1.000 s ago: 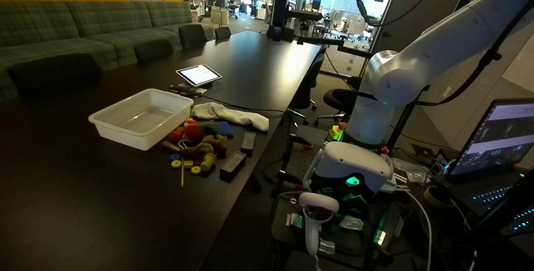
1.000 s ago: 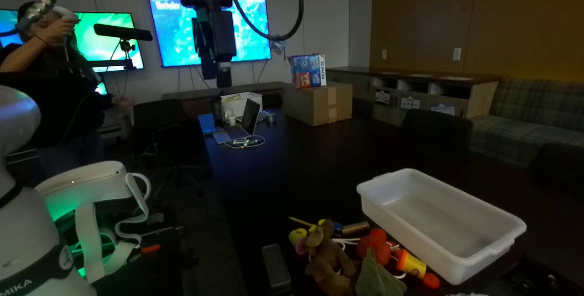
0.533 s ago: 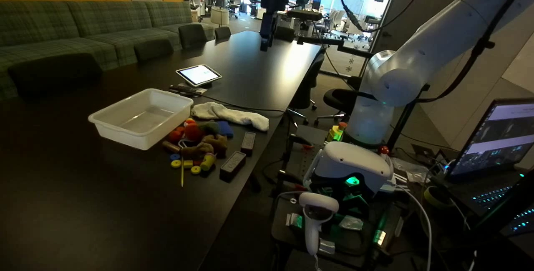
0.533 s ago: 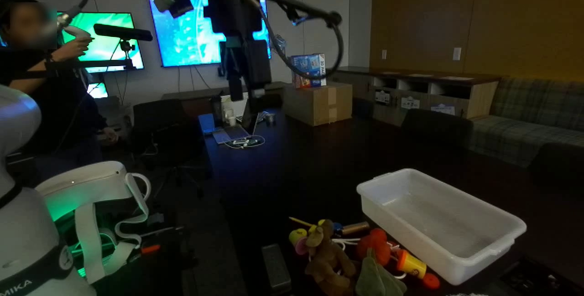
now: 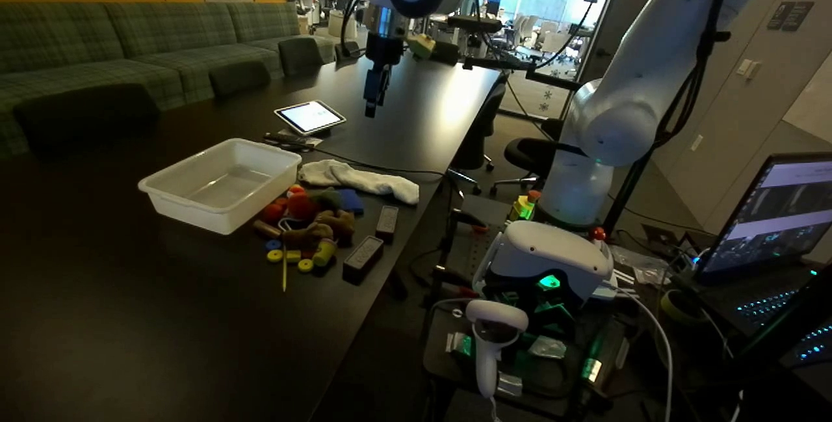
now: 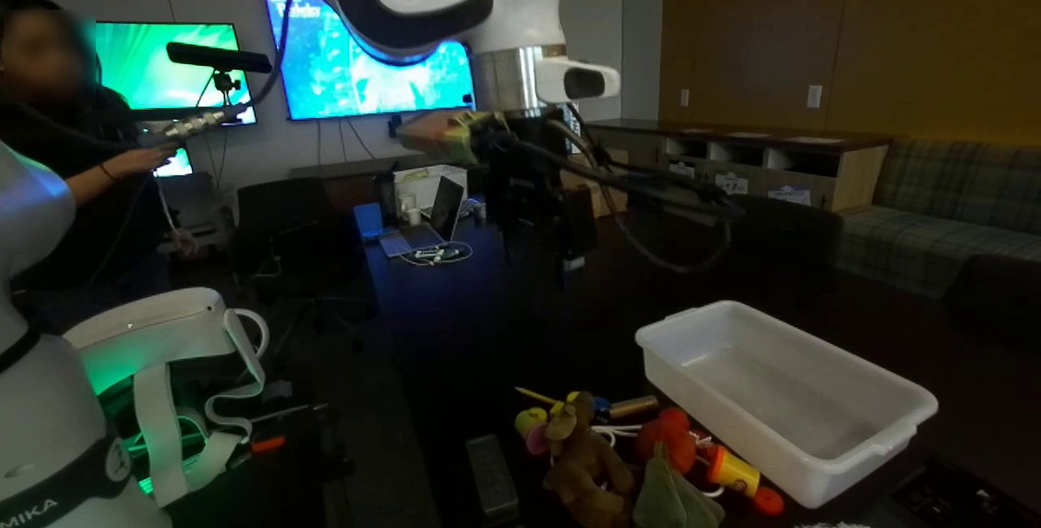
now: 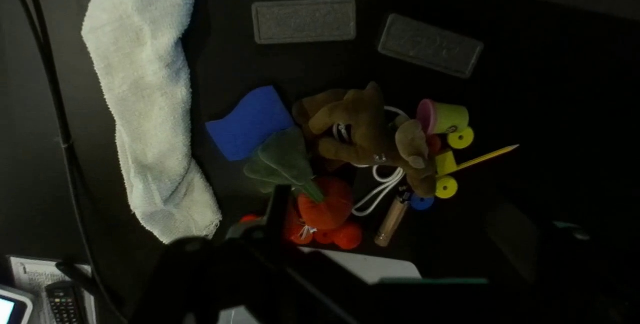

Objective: Use the cloth to push the objects on the table to the left

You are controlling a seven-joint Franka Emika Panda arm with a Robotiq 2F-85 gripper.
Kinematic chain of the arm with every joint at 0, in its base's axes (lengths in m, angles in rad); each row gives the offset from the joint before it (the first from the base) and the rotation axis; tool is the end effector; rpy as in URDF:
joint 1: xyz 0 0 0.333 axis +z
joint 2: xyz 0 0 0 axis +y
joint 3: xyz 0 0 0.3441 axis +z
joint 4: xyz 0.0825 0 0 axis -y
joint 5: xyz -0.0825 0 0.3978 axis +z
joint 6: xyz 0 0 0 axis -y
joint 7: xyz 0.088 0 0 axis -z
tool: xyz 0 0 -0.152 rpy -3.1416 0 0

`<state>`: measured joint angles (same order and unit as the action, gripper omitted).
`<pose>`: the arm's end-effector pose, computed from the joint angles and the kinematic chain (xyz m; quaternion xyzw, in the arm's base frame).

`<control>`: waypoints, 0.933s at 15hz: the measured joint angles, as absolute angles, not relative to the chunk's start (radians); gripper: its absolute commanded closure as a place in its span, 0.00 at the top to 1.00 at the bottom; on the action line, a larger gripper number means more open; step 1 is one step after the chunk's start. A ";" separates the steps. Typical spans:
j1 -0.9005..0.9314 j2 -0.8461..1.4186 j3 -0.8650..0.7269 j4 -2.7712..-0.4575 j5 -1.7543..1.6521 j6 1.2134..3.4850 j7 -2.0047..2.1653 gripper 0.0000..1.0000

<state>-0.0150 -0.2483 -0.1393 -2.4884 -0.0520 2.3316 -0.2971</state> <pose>0.4545 -0.0723 0.3603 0.9950 0.0896 0.0432 0.0124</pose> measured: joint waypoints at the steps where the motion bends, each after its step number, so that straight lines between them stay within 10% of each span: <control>1: -0.021 -0.196 -0.142 -2.482 -0.052 2.385 -0.306 1.00; 14: -0.203 0.477 -0.144 -2.208 -0.053 2.719 -0.326 1.00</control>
<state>-0.2031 0.4771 -0.1436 -2.2084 -0.0527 2.7185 -0.3258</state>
